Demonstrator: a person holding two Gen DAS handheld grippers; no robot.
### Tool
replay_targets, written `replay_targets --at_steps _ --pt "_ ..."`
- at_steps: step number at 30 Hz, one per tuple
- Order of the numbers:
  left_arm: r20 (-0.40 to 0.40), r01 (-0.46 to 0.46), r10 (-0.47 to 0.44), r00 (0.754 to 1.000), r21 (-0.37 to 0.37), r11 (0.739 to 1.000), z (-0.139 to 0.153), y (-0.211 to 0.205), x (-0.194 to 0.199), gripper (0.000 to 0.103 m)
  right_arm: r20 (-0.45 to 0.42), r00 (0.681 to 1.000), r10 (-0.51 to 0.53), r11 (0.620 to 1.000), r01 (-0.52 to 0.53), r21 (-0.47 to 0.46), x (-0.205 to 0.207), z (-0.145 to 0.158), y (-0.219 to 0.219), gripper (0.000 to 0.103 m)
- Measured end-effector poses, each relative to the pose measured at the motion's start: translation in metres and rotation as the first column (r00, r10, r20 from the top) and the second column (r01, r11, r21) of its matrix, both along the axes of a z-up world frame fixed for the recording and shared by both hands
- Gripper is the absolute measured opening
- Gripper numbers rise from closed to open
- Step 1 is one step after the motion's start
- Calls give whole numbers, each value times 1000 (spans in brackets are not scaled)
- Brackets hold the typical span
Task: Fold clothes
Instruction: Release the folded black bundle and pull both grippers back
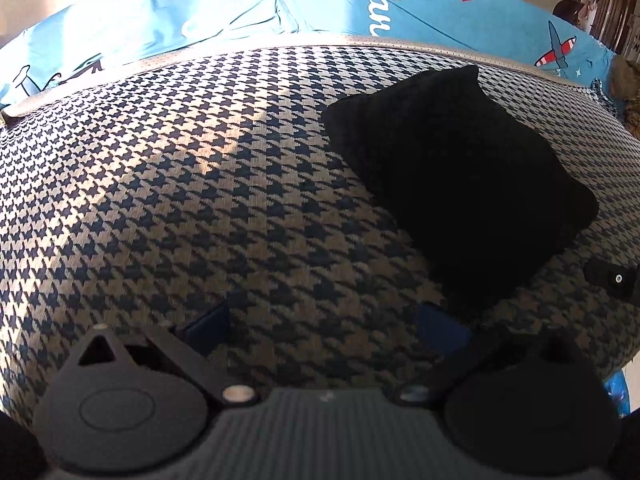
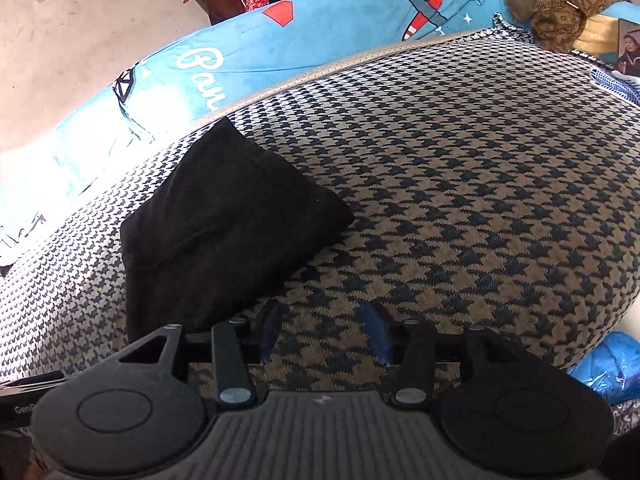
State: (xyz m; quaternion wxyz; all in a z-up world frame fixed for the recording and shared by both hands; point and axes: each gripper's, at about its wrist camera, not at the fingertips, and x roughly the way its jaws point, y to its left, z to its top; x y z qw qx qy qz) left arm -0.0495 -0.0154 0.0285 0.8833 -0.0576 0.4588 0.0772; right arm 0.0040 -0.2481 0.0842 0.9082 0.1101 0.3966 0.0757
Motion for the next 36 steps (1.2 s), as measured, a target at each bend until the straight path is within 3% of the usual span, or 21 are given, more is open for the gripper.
replay_targets --at_steps 4,16,22,32,36 --pt "0 9 -9 1000 45 999 -4 -7 0 103 9 1000 13 1000 -13 -21 0 0 2 51" --pt "7 5 -6 1000 50 999 -5 -7 -1 103 13 999 30 999 -29 -42 -2 0 4 54" --pt "6 3 -3 1000 49 999 -6 -7 -1 103 -43 999 12 999 -11 35 -2 3 -8 59" --pt "4 0 -1 1000 48 999 -6 -7 0 103 -82 997 17 999 -14 36 15 15 -25 59" --pt "5 -4 3 1000 53 999 -6 -8 0 103 -74 995 67 997 -69 -27 32 23 -26 59"
